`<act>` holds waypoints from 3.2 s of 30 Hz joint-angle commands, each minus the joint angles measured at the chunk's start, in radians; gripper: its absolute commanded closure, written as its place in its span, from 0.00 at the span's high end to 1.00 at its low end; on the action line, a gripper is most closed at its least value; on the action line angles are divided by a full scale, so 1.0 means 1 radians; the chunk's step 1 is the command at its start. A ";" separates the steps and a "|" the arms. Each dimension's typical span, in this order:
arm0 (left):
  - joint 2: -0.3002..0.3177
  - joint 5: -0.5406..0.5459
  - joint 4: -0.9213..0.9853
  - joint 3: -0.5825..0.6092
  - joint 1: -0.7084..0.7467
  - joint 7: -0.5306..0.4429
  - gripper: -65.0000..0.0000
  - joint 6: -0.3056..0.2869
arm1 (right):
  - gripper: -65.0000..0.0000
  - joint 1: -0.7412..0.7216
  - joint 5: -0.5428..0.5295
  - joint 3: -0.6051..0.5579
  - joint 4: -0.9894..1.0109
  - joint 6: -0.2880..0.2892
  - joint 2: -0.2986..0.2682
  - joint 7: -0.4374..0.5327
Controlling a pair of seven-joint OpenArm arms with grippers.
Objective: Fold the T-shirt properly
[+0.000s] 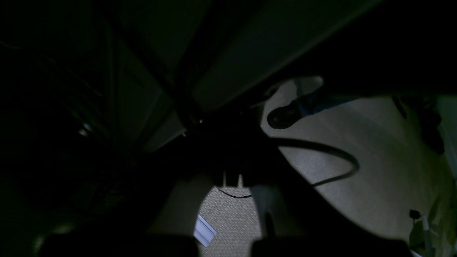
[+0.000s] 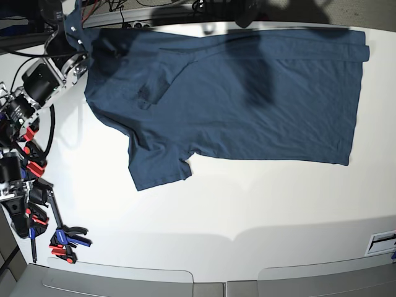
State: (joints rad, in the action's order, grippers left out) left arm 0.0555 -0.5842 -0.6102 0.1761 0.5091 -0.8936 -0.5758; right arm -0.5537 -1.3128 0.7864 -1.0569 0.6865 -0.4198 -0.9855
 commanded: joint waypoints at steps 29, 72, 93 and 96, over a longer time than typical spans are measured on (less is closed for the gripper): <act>-0.022 0.009 -0.011 0.009 0.009 -0.119 0.00 -0.038 | 0.00 -0.125 1.125 -0.033 0.101 -0.245 -0.044 0.468; -0.022 0.009 -0.011 0.009 0.009 -0.119 0.00 -0.037 | 0.00 -0.085 1.865 -0.514 0.607 -0.144 0.006 1.905; -0.022 0.009 -0.011 0.009 0.009 -0.119 0.00 -0.038 | 0.00 -0.071 1.643 -0.514 0.605 -0.170 0.010 1.258; -0.022 0.008 -0.011 0.009 0.009 -0.119 0.00 -0.038 | 0.00 -0.075 1.516 -0.514 0.605 -0.369 0.012 0.951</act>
State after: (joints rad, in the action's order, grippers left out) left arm 0.0559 -0.5842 -0.6102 0.1761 0.5091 -0.8970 -0.5766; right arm -0.5949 0.2070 0.2707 -0.4347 0.3019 -0.3920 -0.0788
